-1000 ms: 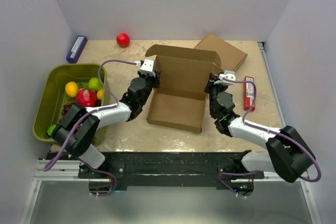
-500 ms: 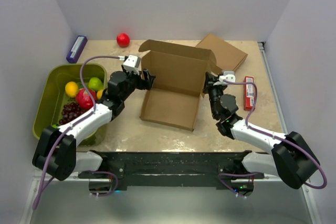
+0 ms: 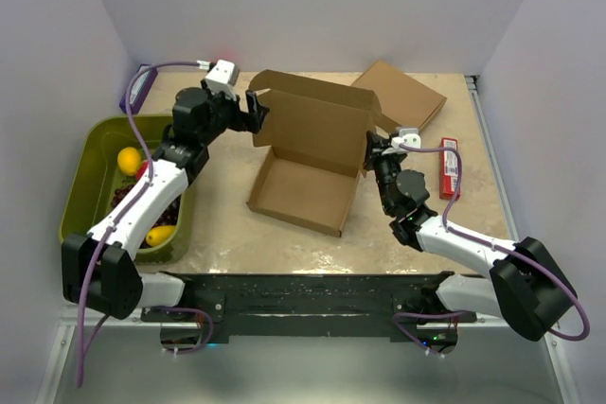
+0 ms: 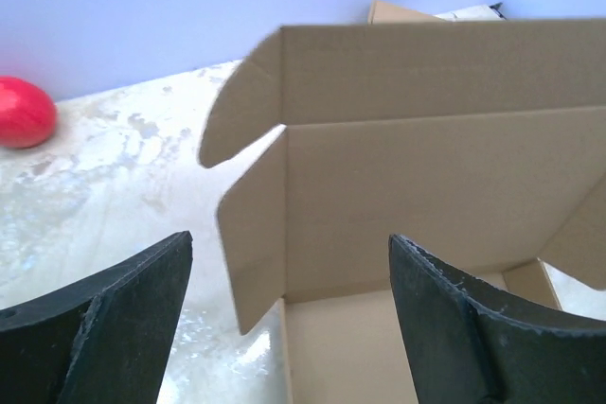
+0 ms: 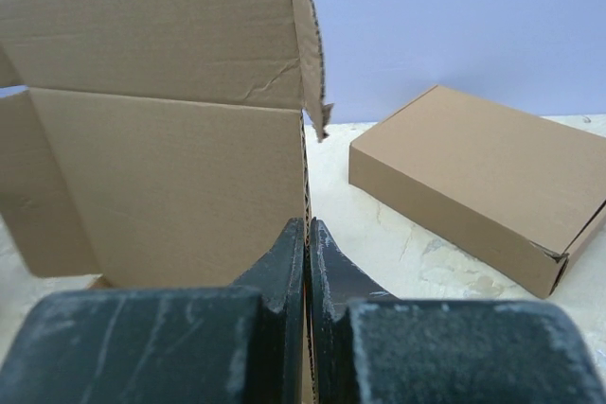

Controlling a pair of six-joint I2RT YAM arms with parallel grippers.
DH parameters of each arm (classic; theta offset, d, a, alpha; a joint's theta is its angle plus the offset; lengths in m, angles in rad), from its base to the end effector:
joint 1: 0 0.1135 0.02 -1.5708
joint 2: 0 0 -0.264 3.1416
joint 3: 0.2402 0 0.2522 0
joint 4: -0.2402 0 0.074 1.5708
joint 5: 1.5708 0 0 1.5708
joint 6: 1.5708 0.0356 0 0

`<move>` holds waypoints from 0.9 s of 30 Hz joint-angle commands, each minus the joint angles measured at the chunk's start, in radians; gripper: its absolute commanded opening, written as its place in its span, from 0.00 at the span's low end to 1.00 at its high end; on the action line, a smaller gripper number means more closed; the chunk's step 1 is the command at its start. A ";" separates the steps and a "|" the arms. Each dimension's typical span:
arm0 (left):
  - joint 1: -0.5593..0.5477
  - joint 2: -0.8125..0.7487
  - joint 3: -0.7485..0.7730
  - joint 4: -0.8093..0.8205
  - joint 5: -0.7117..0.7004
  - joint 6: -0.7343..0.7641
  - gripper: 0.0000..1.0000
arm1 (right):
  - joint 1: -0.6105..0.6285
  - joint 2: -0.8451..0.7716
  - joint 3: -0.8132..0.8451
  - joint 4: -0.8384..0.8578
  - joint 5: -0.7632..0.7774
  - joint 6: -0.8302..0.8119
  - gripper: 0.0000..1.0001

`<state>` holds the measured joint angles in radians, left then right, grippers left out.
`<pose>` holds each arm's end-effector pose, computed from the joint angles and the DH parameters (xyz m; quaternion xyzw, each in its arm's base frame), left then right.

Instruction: Fold the paper box

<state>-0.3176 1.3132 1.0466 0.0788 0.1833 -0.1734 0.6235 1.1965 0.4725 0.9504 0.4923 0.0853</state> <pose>0.2943 -0.1036 0.3418 0.1135 0.7609 -0.2227 0.5988 0.2123 0.1320 0.2656 0.0232 0.6329 0.1210 0.7644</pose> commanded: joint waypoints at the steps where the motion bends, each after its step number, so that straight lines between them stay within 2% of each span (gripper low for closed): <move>1: 0.048 0.049 0.124 -0.077 0.096 0.046 0.89 | 0.005 -0.021 0.008 0.041 -0.021 -0.013 0.00; 9: 0.064 0.199 0.285 -0.203 0.134 0.112 0.91 | 0.004 -0.014 0.011 0.042 -0.035 -0.021 0.00; 14: 0.129 0.276 0.391 -0.209 0.177 0.141 0.93 | 0.004 -0.015 0.008 0.039 -0.041 -0.027 0.00; 17: 0.182 0.329 0.449 -0.202 0.276 0.158 0.93 | 0.005 -0.017 0.003 0.041 -0.049 -0.025 0.00; 18: 0.193 0.346 0.464 -0.197 0.365 0.169 0.93 | 0.005 -0.015 0.002 0.039 -0.054 -0.024 0.00; 21: 0.212 0.431 0.559 -0.272 0.468 0.250 0.93 | 0.004 -0.008 0.006 0.034 -0.063 -0.022 0.00; 27: 0.216 0.577 0.734 -0.399 0.597 0.347 0.92 | 0.002 0.002 0.017 0.016 -0.072 -0.022 0.00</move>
<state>-0.0986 1.8332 1.6878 -0.2203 0.6243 0.0788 0.6235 1.1976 0.4725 0.9390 0.4408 0.0734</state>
